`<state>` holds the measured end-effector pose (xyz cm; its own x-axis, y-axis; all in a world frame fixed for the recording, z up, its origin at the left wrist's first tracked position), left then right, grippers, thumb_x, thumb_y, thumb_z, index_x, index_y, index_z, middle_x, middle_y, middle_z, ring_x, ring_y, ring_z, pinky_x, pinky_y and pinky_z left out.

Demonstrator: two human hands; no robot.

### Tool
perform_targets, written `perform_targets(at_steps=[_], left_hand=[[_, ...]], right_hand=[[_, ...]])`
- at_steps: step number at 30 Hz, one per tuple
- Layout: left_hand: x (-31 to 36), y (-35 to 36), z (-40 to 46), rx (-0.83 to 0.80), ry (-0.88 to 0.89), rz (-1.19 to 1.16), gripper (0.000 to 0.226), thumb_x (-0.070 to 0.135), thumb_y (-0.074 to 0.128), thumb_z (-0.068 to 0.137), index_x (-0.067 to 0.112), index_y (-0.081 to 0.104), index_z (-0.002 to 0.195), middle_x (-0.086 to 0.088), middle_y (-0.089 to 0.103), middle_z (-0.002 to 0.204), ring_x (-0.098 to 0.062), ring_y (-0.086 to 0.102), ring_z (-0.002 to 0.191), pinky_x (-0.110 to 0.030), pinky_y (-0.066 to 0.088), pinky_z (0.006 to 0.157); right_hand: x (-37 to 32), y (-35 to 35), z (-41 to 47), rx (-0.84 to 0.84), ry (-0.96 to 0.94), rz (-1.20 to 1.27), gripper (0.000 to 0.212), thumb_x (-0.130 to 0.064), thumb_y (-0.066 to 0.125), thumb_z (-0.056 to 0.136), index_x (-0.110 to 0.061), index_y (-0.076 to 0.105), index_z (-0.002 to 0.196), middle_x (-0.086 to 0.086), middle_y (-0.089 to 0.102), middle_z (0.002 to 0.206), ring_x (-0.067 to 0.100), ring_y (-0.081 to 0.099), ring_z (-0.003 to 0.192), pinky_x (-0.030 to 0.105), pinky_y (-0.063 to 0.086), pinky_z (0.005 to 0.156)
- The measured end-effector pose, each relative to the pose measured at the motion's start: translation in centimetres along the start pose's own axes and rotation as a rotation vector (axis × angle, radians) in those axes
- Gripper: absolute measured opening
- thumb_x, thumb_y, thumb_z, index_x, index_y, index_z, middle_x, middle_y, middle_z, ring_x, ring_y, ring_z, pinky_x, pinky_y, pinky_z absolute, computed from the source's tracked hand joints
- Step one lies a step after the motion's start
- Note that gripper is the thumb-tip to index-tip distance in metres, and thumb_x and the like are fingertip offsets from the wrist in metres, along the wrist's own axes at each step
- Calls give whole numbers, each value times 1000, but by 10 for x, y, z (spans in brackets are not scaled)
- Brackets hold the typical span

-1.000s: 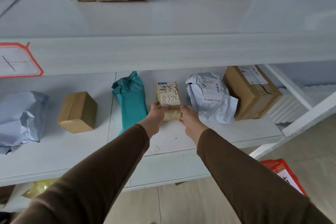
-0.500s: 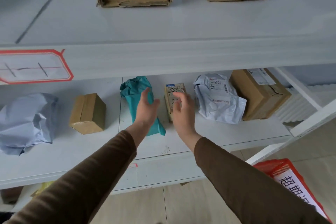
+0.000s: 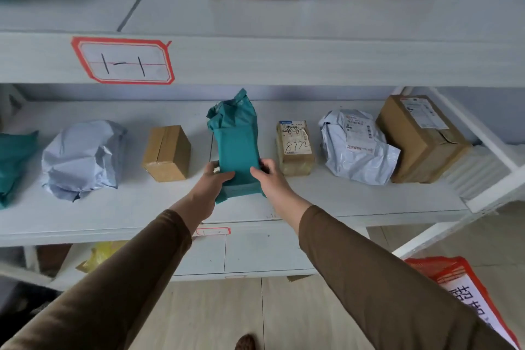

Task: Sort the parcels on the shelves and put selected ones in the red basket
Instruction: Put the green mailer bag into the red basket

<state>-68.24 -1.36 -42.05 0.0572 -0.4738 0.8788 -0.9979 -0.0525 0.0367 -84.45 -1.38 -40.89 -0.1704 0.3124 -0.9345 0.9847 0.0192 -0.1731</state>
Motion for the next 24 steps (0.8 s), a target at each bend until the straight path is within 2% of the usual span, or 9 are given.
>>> perform_targets(at_steps=[2, 5, 9, 12, 14, 17, 19, 21, 24], left_hand=[[2, 0, -30, -66, 37, -57, 44, 9, 59, 100, 23, 43, 139, -13, 65, 121, -29, 62, 102, -36, 44, 72], [2, 2, -76, -159, 106, -119, 40, 8, 62, 99, 26, 46, 132, -14, 69, 115, -27, 61, 96, -35, 40, 69], [-14, 22, -141, -256, 94, -101, 49, 11, 74, 91, 24, 44, 127, -16, 70, 125, -25, 69, 101, -32, 51, 73], [-30, 46, -183, -324, 81, -36, 66, 19, 85, 80, 20, 41, 130, -18, 65, 133, -31, 68, 116, -40, 56, 91], [-39, 59, -207, -348, 77, -15, 75, 30, 87, 79, 20, 39, 135, -17, 65, 135, -30, 69, 116, -46, 54, 103], [-46, 76, -235, -350, 104, -45, 74, 42, 78, 82, 22, 37, 141, -13, 63, 134, -25, 72, 109, -46, 53, 105], [-47, 84, -248, -349, 137, -70, 71, 41, 76, 84, 22, 38, 142, -15, 60, 136, -29, 69, 115, -47, 54, 105], [-49, 92, -260, -370, 165, -96, 65, 37, 75, 86, 22, 42, 141, -18, 59, 135, -34, 65, 119, -52, 51, 108], [-51, 102, -269, -403, 189, -136, 50, 30, 69, 96, 23, 46, 139, -20, 60, 135, -41, 63, 122, -56, 47, 111]], right_hand=[[-6, -8, -25, -14, -74, 94, 35, -25, 64, 100, -12, 50, 129, 7, 60, 128, 14, 61, 100, 21, 45, 73], [-14, -27, -73, -65, -135, 189, 38, -18, 70, 96, -7, 51, 127, -3, 62, 121, -7, 67, 94, 7, 48, 70], [-4, -58, -134, -110, -120, 248, 43, -27, 79, 89, -17, 53, 122, -9, 65, 120, 9, 66, 107, 21, 47, 80], [16, -81, -174, -124, -68, 318, 52, -36, 84, 82, -28, 57, 126, -6, 67, 131, 18, 66, 119, 40, 52, 97], [30, -95, -198, -129, -35, 413, 49, -32, 81, 85, -30, 60, 129, 0, 68, 133, 26, 67, 122, 50, 52, 104], [52, -114, -228, -149, 84, 563, 40, -31, 67, 97, -20, 59, 135, 8, 70, 132, 32, 64, 126, 53, 47, 109], [63, -124, -245, -153, 195, 647, 39, -39, 61, 100, -18, 63, 133, 10, 74, 126, 33, 64, 126, 53, 45, 113], [72, -133, -260, -129, 286, 721, 41, -47, 58, 100, -18, 66, 128, 16, 74, 123, 35, 66, 122, 50, 51, 107], [80, -141, -275, -143, 337, 781, 52, -54, 53, 100, -15, 64, 133, 21, 69, 131, 35, 66, 117, 44, 58, 90]])
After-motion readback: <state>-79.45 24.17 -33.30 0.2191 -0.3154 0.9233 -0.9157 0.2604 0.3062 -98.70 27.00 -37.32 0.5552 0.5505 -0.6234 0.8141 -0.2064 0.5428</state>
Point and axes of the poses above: each hand's wrist, its own z-axis towards the middle knuckle, its own y-axis out of the palm, x = y × z, the point moved 6 cm from there along z, towards the middle knuckle
